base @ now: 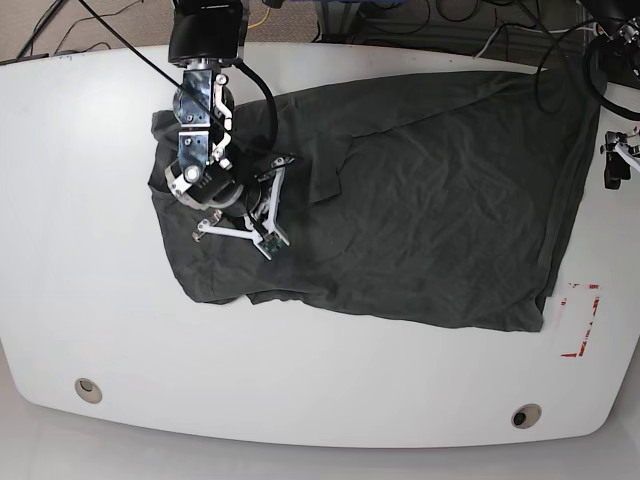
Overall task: Layout the t-shirt on the table in an organized manner, then fold the t-shirt properly
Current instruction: 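Drag the pinched corner with the right gripper to smooth the shirt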
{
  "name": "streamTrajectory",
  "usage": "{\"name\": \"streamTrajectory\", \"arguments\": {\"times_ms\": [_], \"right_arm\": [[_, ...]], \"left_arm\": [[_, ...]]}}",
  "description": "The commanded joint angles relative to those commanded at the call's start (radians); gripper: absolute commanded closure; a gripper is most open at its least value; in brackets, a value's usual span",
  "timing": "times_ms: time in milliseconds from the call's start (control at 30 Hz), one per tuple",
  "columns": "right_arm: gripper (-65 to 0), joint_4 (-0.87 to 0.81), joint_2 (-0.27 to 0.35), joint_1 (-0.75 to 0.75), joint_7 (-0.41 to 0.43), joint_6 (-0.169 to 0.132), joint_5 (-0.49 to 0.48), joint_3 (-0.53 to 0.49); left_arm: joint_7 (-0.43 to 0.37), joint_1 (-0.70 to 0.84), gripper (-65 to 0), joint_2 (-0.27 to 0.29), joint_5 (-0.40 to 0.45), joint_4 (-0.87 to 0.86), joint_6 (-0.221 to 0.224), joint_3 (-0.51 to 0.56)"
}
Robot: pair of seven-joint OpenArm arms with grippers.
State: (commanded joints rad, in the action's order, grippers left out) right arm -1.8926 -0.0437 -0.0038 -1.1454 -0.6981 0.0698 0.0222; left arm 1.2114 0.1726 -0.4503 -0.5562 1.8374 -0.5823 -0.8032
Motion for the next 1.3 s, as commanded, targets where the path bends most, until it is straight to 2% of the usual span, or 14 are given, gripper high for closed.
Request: {"name": "streamTrajectory", "arguments": {"times_ms": [167,300,700,933,1033,1100,1233,1300], "right_arm": [[-0.6,-0.121,0.000,-0.081,-0.074,0.000,0.000,-0.003],[-0.6,-0.143,0.003,-0.140,-0.114,0.000,0.002,-0.002],[-0.6,-0.147,0.035,-0.275,-0.118,0.000,0.002,0.000],[-1.7,-0.146,0.040,-0.296,-0.114,0.000,0.002,0.002],[-9.2,-0.146,0.040,-0.285,-0.112,0.000,0.003,0.002],[-20.0,-0.146,0.040,-0.265,-0.110,0.000,0.005,0.002],[-35.4,-0.147,0.040,-0.238,-0.110,0.000,0.003,0.003],[-40.9,-0.147,0.041,-0.210,-0.109,0.000,0.003,0.020]], "left_arm": [[0.000,-0.012,-50.0,0.002,0.000,0.000,0.000,0.008],[0.000,-0.025,-50.0,0.002,0.002,0.000,0.000,0.037],[0.000,-0.028,-50.0,0.003,0.002,0.000,0.000,0.069],[0.000,-0.028,-50.0,0.028,0.002,0.000,0.000,0.072],[-0.003,-0.028,-50.0,0.029,0.002,0.000,0.000,0.101],[-0.029,-0.028,-50.0,0.029,0.002,0.000,0.000,0.132],[-0.106,-0.015,-50.0,0.029,0.002,0.000,0.000,0.183],[-0.143,0.006,-50.0,0.029,0.002,0.000,0.000,0.207]]}}
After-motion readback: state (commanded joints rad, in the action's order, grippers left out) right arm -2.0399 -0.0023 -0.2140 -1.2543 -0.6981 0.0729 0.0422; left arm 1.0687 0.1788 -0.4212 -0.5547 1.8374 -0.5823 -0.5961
